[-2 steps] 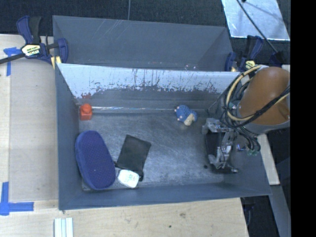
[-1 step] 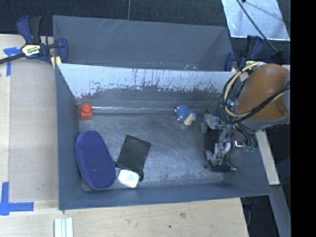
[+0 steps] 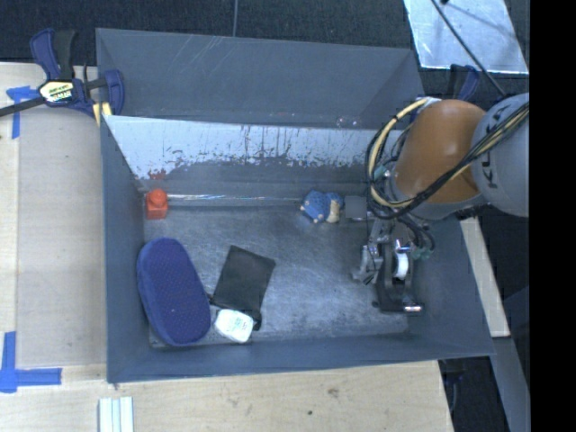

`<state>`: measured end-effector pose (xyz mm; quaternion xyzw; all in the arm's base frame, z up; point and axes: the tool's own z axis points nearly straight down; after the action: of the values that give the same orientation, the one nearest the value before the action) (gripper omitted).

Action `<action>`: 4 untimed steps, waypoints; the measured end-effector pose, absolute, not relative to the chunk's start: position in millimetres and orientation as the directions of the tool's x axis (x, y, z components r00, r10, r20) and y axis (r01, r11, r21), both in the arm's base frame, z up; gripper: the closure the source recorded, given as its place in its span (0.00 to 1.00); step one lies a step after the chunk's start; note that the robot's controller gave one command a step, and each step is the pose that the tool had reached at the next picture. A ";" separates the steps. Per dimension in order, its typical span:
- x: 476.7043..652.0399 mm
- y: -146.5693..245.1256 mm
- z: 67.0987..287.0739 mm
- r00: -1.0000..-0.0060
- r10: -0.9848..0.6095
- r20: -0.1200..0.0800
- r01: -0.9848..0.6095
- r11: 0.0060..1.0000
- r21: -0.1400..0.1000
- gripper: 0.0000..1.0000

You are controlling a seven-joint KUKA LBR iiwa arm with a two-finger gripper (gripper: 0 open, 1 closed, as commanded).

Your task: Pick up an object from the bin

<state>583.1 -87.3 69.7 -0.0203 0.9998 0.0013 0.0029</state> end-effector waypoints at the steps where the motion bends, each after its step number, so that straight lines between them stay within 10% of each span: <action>1: 592.4 -120.2 125.5 -0.982 -0.188 -0.007 -0.188 0.982 -0.002 0.00; 2: 555.8 -137.7 82.5 -0.937 -0.348 -0.004 -0.348 0.937 0.005 0.00; 3: 528.6 -132.6 77.4 -0.547 -0.836 -0.034 -0.837 0.548 0.003 0.00; 4: 536.0 -130.7 76.4 -0.518 -0.854 -0.033 -0.855 0.519 0.001 0.00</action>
Offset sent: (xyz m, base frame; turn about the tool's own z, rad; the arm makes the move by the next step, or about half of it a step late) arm 0.0076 -0.0323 0.0540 -0.1514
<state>536.0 -130.7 76.4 -0.4905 0.8713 0.0086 0.0142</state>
